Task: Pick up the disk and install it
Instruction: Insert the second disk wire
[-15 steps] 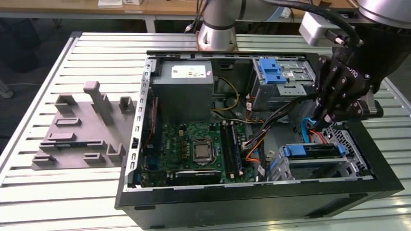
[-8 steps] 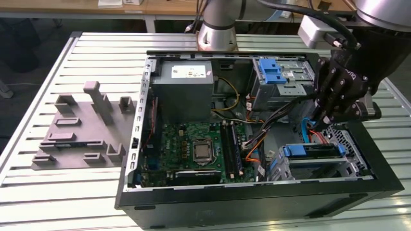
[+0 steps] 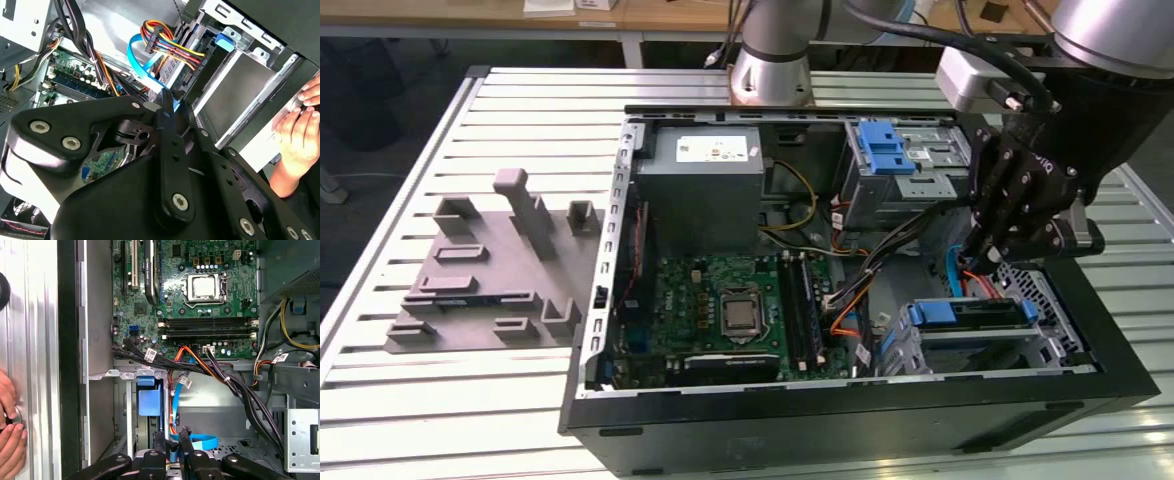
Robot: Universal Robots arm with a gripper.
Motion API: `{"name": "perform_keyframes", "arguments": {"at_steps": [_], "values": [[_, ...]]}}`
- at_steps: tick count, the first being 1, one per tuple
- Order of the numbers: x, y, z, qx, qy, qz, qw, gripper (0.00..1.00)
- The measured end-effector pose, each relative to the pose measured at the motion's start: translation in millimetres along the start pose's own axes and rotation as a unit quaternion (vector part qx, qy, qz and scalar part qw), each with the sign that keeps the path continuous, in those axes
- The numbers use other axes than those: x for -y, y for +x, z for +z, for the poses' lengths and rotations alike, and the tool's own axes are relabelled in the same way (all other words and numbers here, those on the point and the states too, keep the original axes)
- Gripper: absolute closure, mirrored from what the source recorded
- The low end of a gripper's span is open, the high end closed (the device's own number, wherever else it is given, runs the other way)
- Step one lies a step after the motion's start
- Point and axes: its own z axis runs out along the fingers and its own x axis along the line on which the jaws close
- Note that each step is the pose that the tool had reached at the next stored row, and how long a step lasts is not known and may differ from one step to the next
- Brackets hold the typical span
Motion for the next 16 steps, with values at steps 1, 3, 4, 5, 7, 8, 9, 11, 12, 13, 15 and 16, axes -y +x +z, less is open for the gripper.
{"name": "perform_keyframes", "arguments": {"at_steps": [1, 3, 4, 5, 7, 8, 9, 11, 12, 13, 15, 16], "values": [[0.0, -0.1, 0.9, 0.0, 0.0, 0.0, 1.0, 0.75], [0.0, -0.2, 2.3, 0.0, 0.0, 0.0, 1.0, 0.75], [0.0, -0.2, 3.0, 0.0, 0.0, 0.0, 1.0, 0.77], [0.0, -0.3, 3.6, 0.0, 0.0, 0.0, 1.0, 0.77], [0.0, -0.4, 4.8, 0.0001, 0.0, 0.0, 1.0, 0.84], [0.0, -0.4, 5.4, 0.0011, 0.0, 0.0, 1.0, 0.84], [0.0, -0.3, 5.8, 0.0053, -0.0002, 0.0, 1.0, 0.84], [-0.1, -0.4, 6.4, 0.0216, -0.0009, 0.0, 0.9998, 0.84], [0.0, -0.3, 6.7, 0.0298, -0.0012, 0.0, 0.9996, 0.84], [0.1, 2.1, 10.0, 0.0435, -0.0016, 0.0, 0.9991, 0.84], [0.3, 5.1, 12.6, 0.0435, -0.0016, 0.0, 0.9991, 0.84], [0.3, 6.8, 13.7, 0.0435, -0.0016, 0.0, 0.9991, 0.84]]}}
